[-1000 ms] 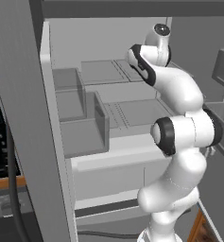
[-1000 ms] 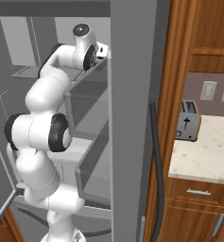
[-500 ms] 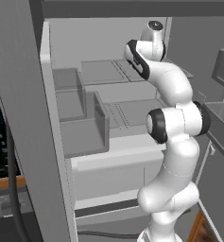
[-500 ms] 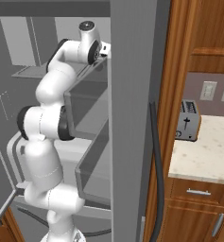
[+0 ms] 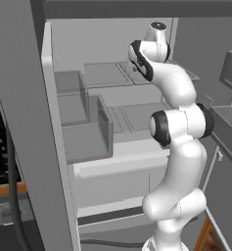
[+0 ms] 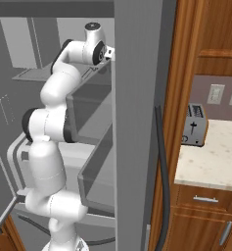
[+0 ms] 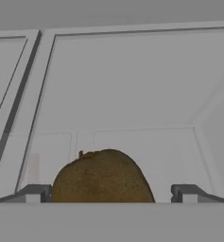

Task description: Pick up the banana and kiwi from the fridge and place one fruit on each plate on the dining counter.

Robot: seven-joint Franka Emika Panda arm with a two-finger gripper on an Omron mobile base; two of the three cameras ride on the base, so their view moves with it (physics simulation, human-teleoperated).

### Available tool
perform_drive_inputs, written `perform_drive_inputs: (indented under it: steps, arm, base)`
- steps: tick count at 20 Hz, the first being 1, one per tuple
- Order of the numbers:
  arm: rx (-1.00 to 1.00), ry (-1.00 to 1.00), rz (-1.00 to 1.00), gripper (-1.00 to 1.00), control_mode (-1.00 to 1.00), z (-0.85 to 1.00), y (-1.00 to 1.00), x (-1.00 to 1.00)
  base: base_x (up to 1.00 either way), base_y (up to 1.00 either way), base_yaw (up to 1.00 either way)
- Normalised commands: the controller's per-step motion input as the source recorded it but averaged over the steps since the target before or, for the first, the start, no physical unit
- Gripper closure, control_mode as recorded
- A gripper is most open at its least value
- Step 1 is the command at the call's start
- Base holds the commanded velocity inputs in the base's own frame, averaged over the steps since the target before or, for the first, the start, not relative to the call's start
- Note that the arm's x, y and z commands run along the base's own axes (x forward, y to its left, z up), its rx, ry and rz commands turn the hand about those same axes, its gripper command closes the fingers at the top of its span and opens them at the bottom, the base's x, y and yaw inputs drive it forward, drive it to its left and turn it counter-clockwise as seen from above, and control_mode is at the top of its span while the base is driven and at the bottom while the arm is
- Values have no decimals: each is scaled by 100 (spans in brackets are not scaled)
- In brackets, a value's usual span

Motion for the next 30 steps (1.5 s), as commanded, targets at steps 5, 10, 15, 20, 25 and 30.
perform_drive_inputs:
  steps: [5,10,15,20,25,30]
  arm:
    - [0,2,0,-100,-100,-16,0,2]
    - [0,1,0,100,-100,-10,3,1]
    - [0,0,0,100,-100,-4,1,0]
    - [0,-7,0,100,-100,1,3,0]
    - [0,-39,0,100,-100,18,0,-20]
    - [-2,-37,0,100,-100,5,2,-23]
  base:
    - [0,0,0]
    - [0,0,0]
    - [0,0,0]
    - [0,0,0]
    - [0,0,0]
    - [0,0,0]
